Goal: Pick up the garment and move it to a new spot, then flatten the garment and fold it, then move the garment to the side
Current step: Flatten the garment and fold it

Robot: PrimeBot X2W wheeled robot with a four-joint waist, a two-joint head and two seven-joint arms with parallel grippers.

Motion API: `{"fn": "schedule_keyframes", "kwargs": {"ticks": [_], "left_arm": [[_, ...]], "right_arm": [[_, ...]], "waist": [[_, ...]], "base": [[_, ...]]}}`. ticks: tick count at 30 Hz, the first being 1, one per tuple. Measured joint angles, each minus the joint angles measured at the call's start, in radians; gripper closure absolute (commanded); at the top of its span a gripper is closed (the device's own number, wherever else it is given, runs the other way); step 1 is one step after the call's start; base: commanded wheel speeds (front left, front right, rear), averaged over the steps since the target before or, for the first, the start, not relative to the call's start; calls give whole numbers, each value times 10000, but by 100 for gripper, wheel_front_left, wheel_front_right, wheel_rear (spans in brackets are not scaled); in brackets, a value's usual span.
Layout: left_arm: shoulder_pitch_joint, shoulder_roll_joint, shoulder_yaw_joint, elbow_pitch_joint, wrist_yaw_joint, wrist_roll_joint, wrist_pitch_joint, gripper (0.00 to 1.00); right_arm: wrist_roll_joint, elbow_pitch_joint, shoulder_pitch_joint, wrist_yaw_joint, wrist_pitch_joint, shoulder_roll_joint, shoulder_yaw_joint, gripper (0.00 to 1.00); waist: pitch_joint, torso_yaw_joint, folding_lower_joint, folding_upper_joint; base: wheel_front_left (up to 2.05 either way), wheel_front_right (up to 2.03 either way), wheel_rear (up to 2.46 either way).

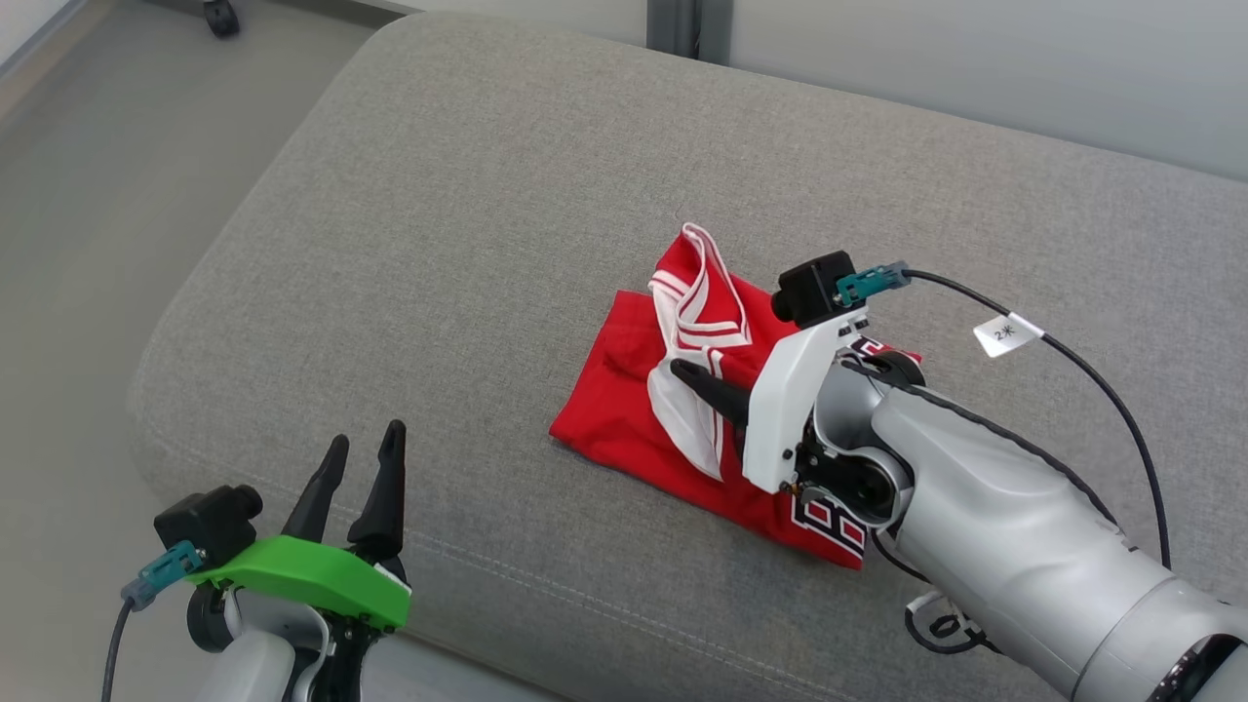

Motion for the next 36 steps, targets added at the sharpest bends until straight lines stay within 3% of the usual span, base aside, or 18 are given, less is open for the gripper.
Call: {"fn": "schedule_keyframes", "kwargs": {"ticks": [1,12,21,26,36], "left_arm": [[0,0,-4,6,0,0,0,0],[9,38,192,31,0,0,0,0],[22,132,437,-40,0,12,0,0],[28,194,579,-165,0,36,0,0],[134,353,888,-441,0,174,0,0]], "right_arm": [[-10,65,-1,0,6,38,54,0],[144,-311,19,0,-142,713,748,0],[477,-825,352,0,-591,746,1060,0],[470,-959,321,0,-1313,483,713,0],[6,-1039,254,0,-3087,-639,-82,0]], "waist": [[-4,2,0,0],[-124,-212,0,0],[-218,-635,0,0],[-229,-978,0,0],[-376,-1897,0,0]], "base": [[0,0,0],[0,0,0],[0,0,0],[0,0,0],[0,0,0]]}}
